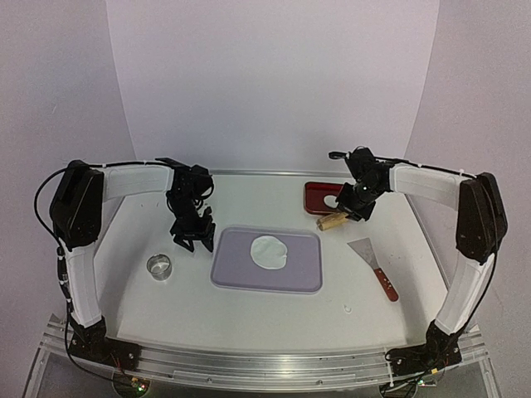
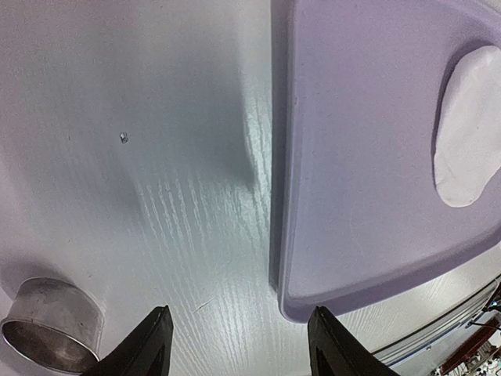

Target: Roll out the dumpling wrappers from the dough

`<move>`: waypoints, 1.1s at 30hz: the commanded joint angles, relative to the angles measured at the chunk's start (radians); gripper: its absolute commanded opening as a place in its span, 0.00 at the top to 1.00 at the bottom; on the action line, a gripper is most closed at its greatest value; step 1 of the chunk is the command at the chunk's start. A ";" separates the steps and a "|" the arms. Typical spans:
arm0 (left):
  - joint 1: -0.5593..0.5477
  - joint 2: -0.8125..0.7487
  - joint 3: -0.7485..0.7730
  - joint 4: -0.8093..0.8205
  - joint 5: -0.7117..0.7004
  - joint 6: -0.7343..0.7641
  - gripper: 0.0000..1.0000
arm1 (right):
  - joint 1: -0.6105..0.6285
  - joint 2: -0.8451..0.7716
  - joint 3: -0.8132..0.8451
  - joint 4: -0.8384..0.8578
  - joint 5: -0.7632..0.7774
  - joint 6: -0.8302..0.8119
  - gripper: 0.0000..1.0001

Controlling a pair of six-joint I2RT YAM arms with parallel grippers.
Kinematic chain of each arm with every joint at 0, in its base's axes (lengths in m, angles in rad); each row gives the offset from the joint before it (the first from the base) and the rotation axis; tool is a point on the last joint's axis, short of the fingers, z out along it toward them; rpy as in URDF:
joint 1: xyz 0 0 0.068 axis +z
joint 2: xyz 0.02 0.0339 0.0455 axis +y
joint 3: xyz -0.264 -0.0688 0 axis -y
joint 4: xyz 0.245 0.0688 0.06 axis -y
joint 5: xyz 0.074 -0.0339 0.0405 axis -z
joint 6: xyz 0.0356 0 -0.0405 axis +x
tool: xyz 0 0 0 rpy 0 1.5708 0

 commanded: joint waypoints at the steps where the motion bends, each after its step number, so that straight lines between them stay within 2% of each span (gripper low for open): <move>1: 0.007 -0.054 -0.016 -0.003 -0.027 -0.022 0.40 | 0.005 0.004 -0.072 0.040 -0.038 0.056 1.00; 10: 0.007 -0.034 0.020 -0.002 -0.041 -0.032 0.39 | 0.007 -0.080 -0.320 0.044 -0.085 0.178 1.00; 16: 0.010 0.004 0.079 -0.018 -0.048 -0.024 0.39 | 0.008 -0.065 -0.445 0.074 -0.153 0.177 0.99; 22: 0.023 0.014 0.100 -0.021 -0.065 -0.035 0.39 | 0.016 -0.009 -0.458 0.080 -0.217 0.173 0.86; 26: 0.036 -0.022 0.064 0.001 -0.071 -0.055 0.38 | 0.018 -0.010 -0.505 0.073 -0.219 0.219 0.80; 33: 0.048 -0.075 -0.015 0.029 -0.082 -0.078 0.39 | 0.020 0.011 -0.537 0.068 -0.268 0.230 0.63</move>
